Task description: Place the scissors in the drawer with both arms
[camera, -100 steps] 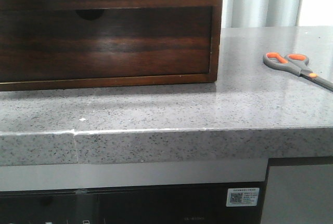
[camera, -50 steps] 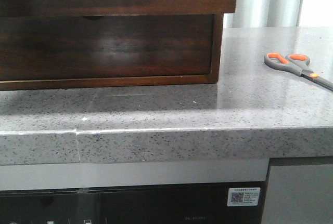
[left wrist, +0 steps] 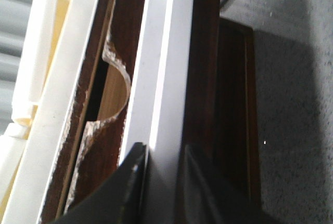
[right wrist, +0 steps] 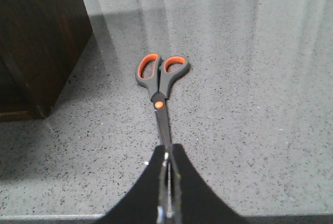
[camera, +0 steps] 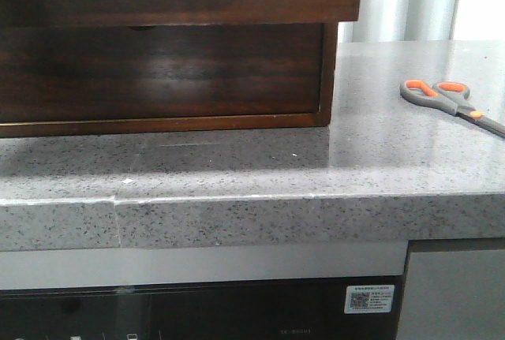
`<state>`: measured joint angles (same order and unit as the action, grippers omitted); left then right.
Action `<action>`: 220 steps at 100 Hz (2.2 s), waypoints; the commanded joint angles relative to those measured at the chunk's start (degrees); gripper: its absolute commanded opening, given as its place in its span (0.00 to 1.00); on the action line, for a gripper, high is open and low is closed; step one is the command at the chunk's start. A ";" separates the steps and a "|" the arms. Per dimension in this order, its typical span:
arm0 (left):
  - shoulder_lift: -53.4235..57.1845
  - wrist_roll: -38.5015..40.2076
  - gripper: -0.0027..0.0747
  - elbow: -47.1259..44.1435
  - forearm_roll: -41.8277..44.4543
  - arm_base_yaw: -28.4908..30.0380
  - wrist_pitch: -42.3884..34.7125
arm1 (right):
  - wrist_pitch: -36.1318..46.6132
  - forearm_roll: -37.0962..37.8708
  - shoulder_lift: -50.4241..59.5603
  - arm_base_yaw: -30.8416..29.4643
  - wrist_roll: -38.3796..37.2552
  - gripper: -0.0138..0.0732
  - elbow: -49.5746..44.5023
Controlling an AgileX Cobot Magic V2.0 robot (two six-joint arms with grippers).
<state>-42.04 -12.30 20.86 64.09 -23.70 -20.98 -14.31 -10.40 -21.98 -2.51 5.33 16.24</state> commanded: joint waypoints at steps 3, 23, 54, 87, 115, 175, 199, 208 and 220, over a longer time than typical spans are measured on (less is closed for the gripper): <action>0.32 1.29 0.40 1.20 -1.92 -0.65 -2.91 | 3.61 -0.01 -0.86 -0.36 0.25 0.02 2.17; 0.50 1.29 0.42 1.20 -3.20 -0.65 -4.38 | 3.50 -0.01 -0.86 -0.36 0.25 0.02 2.17; 8.28 2.44 0.42 1.20 -15.12 -0.65 -6.18 | 1.32 -0.01 -0.86 -0.36 0.25 0.02 2.50; 19.08 22.10 0.04 1.20 -16.53 -0.65 -4.47 | -3.58 -0.01 -2.85 -0.36 2.83 0.02 10.62; 23.16 33.84 0.04 1.20 -17.63 -0.65 1.70 | -14.24 -0.01 -19.47 -0.36 2.83 0.14 24.55; 23.57 38.55 0.04 1.20 -17.60 -0.65 4.10 | -37.31 -1.53 -61.01 -0.36 2.94 0.52 59.39; 23.57 38.55 0.04 1.20 -17.60 -0.65 4.31 | -42.36 -0.72 -72.31 -0.13 3.26 0.52 65.42; 23.57 38.55 0.04 1.20 -17.60 -0.65 4.94 | -42.62 1.54 -75.63 0.83 3.69 0.52 66.35; 23.57 38.55 0.04 1.10 -17.60 -0.65 5.56 | -42.51 4.67 -78.83 2.79 3.69 0.52 66.99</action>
<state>-18.16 25.46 20.66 48.10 -23.93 -13.59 -57.62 -7.56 -101.50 -0.96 8.19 80.92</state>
